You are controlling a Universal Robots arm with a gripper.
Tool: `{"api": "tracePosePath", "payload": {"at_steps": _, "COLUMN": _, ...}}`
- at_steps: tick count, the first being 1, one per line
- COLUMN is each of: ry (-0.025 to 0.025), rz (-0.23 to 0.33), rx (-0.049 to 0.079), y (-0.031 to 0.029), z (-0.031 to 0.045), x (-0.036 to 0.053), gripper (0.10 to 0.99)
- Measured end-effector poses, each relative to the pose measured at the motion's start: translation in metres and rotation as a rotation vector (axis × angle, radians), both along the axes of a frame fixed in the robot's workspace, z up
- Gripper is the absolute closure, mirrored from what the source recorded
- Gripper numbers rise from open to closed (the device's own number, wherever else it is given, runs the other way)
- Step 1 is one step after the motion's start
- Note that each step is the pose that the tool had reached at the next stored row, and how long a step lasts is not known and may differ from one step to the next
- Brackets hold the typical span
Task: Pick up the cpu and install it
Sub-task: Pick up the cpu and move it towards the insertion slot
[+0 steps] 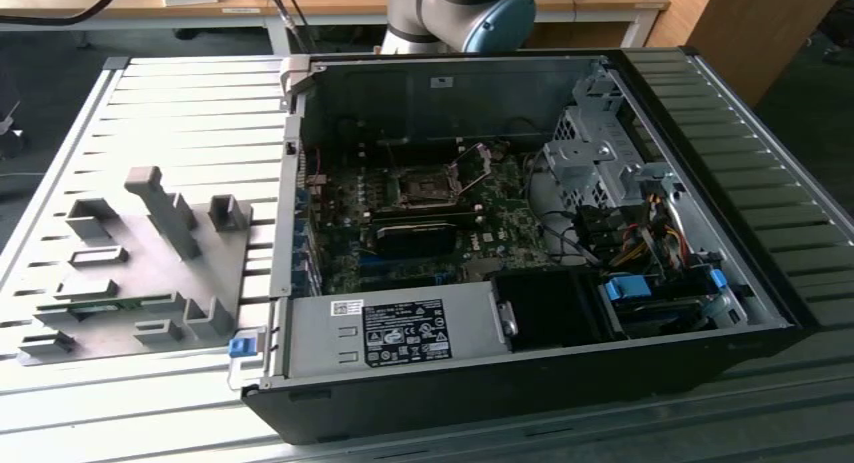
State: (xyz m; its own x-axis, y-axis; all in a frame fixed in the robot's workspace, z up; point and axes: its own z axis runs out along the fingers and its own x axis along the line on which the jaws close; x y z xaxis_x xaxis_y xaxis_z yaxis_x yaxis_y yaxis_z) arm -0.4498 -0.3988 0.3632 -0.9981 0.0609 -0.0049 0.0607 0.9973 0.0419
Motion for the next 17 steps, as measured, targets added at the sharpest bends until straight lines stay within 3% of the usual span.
{"api": "tracePosePath", "payload": {"at_steps": 17, "ry": 0.0000, "rz": -0.001, "rx": 0.000, "y": 0.0010, "z": 0.0167, "x": 0.0000, "gripper": 0.541}}
